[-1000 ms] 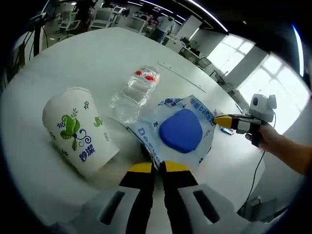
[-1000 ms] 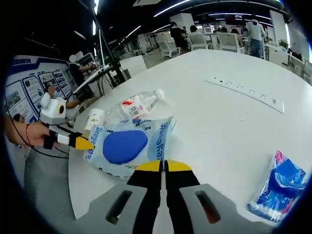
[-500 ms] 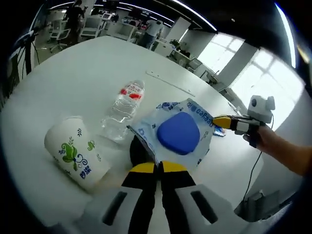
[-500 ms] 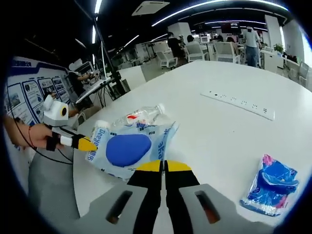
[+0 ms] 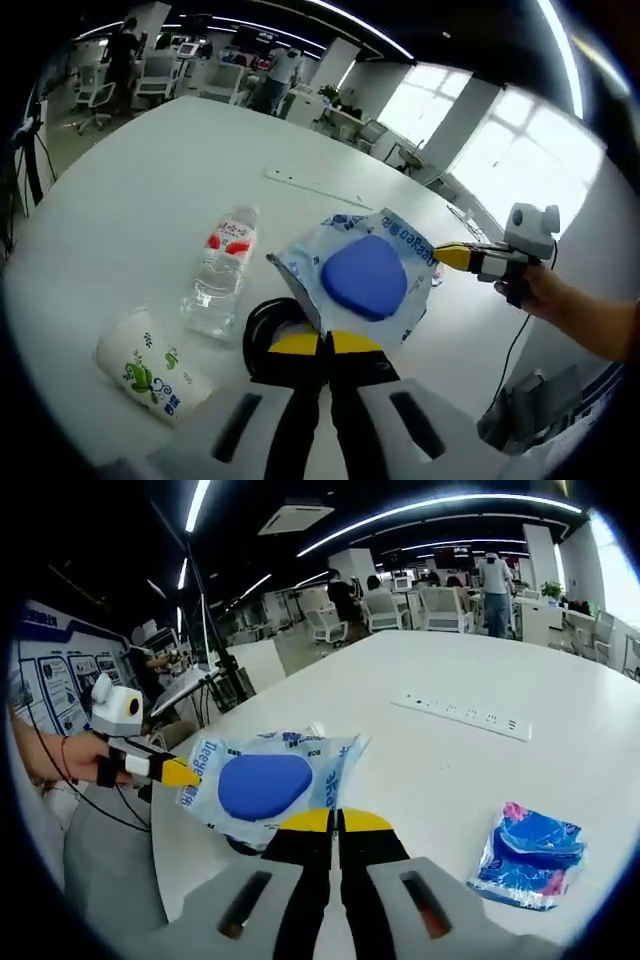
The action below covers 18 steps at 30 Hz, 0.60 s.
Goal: Arrange the tabletop items into an orderly group along one side of the table until the central work area is clear of visible clutter.
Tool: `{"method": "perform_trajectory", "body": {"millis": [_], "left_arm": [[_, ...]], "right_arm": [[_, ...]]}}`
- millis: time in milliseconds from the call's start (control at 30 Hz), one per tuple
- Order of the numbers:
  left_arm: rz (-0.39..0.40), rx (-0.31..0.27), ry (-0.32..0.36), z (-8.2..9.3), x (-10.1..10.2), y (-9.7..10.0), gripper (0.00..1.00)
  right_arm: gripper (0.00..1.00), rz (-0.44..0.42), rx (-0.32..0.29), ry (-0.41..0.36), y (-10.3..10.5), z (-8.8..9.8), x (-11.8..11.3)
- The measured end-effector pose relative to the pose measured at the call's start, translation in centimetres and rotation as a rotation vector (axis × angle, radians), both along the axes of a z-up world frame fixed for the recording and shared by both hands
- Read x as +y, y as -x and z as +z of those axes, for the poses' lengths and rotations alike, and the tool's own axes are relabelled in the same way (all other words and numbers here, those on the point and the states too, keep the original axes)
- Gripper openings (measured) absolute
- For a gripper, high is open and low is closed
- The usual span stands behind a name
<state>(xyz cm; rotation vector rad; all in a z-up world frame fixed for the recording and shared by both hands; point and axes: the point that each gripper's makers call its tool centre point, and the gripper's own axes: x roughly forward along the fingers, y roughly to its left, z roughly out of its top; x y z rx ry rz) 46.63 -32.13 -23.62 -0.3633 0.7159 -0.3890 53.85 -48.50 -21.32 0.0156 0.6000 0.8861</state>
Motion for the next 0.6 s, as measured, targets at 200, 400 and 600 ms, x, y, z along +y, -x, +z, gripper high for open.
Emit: {"method": "perform_trajectory", "body": {"millis": [200, 400, 600], "left_arm": [[-0.032, -0.015, 0.010, 1.2, -0.5, -0.9, 0.00], [-0.084, -0.038, -0.001, 2.5, -0.8, -2.0, 0.00], [-0.134, -0.059, -0.001, 3.7, -1.4, -3.3, 0.00]], "right_arm": [[0.00, -0.038, -0.023, -0.011, 0.1, 1.1, -0.8], [0.00, -0.081, -0.048, -0.027, 0.1, 2.4, -1.5], [0.00, -0.131, -0.067, -0.045, 0.1, 3.3, -2.4]]}}
